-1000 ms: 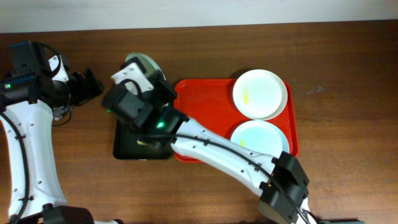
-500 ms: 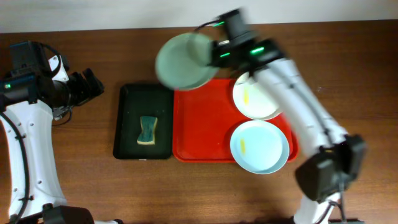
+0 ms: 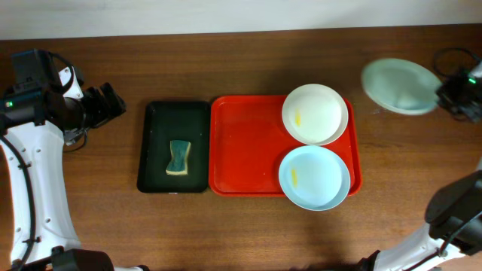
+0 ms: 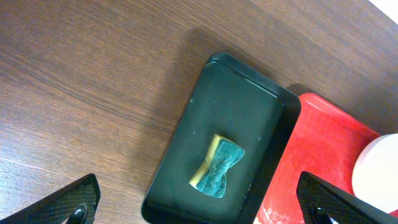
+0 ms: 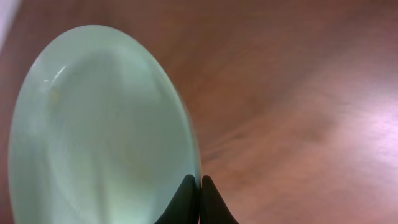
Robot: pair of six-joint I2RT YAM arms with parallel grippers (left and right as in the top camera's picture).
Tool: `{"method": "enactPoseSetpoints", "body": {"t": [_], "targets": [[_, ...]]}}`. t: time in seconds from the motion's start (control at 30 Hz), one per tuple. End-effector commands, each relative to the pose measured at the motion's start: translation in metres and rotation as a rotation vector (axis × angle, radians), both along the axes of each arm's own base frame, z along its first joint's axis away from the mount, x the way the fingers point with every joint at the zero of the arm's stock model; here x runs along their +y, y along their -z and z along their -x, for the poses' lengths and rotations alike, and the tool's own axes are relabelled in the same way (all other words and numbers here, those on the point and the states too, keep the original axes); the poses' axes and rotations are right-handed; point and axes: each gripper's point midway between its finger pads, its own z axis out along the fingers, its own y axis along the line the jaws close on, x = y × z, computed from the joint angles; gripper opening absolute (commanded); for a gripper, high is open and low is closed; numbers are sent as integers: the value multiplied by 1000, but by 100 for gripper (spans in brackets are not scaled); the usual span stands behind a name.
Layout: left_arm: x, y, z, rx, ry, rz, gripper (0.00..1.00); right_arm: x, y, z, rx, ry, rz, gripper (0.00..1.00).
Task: Clean dirty plates on tray and stack at the side
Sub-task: 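Carry the light green plate right and set it on the table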
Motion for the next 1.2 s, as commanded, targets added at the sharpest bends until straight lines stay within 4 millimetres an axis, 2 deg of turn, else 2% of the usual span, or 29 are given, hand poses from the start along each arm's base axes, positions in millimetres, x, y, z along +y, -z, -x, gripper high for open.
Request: {"method": "enactPoseSetpoints", "body": {"t": [0.0,0.13,0.27,0.43,0.53,0.6,0.7,0.73,0.8,0.9,1.0,1.07,1.17], "targets": [[-1,1,0,2,1,12,99,-30,27,40,121,68,30,4],[-1,1,0,2,1,12,99,-26,74,63,207,104,-28,4],[-1,1,0,2,1,12,99,-18,121,72,237,100,-41,4],[-1,1,0,2,1,12,99,-12,154,79,235,101,-46,4],[-1,1,0,2,1,12,99,-7,161,76,208,95,-67,4],[-1,1,0,2,1,11,99,-3,159,69,171,85,-94,4],[-1,1,0,2,1,11,99,-5,157,69,177,84,-85,34],[-1,1,0,2,1,12,99,-5,155,69,179,84,-85,40],[-1,1,0,2,1,11,99,-6,146,67,177,84,-84,42],[-1,1,0,2,1,11,99,-8,113,57,160,56,-63,44],[-1,1,0,2,1,12,99,3,65,45,137,-32,-28,44],[-1,1,0,2,1,12,99,25,31,49,155,-122,-33,44],[-1,1,0,2,1,12,99,66,1,70,208,-266,-50,44]]}}
